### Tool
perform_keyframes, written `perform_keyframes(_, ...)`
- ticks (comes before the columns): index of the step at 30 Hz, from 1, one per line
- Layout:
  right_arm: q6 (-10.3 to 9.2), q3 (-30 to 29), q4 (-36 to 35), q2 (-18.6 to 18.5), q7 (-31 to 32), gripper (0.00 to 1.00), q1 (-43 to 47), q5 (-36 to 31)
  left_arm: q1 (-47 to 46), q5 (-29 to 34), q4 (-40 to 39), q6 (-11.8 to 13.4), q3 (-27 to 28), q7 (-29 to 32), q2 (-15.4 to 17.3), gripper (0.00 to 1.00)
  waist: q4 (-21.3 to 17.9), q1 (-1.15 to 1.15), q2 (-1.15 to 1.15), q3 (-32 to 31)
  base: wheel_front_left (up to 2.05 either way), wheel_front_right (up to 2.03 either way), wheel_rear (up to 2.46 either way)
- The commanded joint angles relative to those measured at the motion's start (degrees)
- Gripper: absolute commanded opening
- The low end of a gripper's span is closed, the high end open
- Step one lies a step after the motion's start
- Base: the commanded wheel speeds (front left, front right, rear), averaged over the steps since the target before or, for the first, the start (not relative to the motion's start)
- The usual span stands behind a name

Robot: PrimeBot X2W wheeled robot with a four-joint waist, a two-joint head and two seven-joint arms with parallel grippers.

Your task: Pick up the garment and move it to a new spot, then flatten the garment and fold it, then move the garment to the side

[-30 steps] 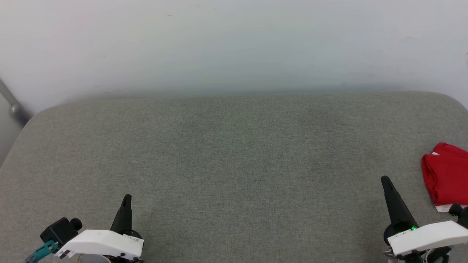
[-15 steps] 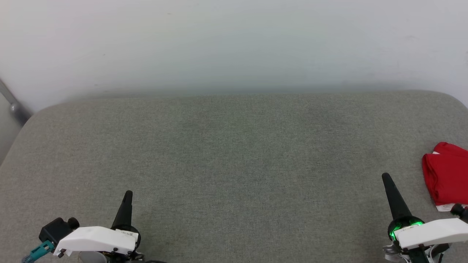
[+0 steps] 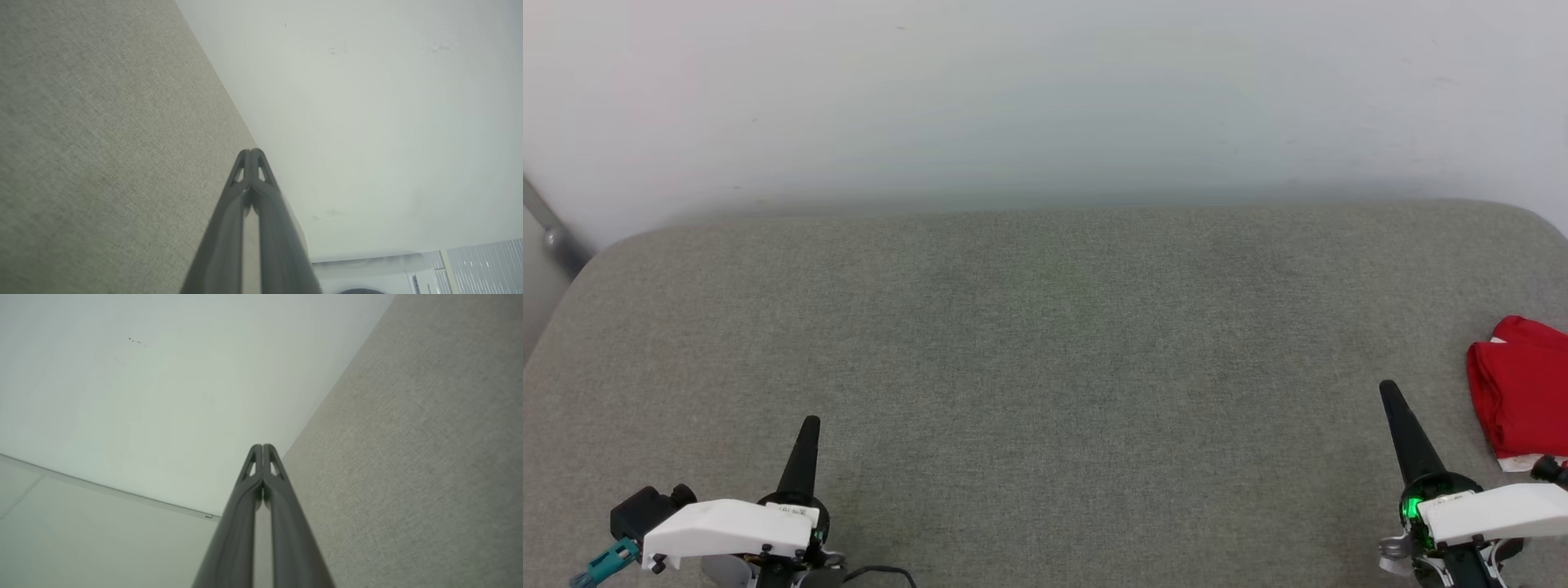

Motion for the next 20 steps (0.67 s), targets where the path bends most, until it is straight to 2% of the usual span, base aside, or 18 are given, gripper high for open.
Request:
perform_keyframes(1, -0.01, -0.16, 0.15, -0.31, 0.14, 0.0, -1.52, 1.71, -1.32, -1.28, -0.17, -0.48, 0.63, 0.38, -0.16, 0.0, 0.0, -0.01, 0.0, 0.03, 0.0, 0.0, 0.0)
perform_keyframes(20, -0.01, -0.73, 2.79, -0.1, 0.81, 0.0, -3.02, 11.3, -2.5, -9.35, 0.81, -2.33, 2.83, 2.73, -1.64, 0.0, 0.03, -0.01, 0.0, 0.38, 0.0, 0.0, 0.0)
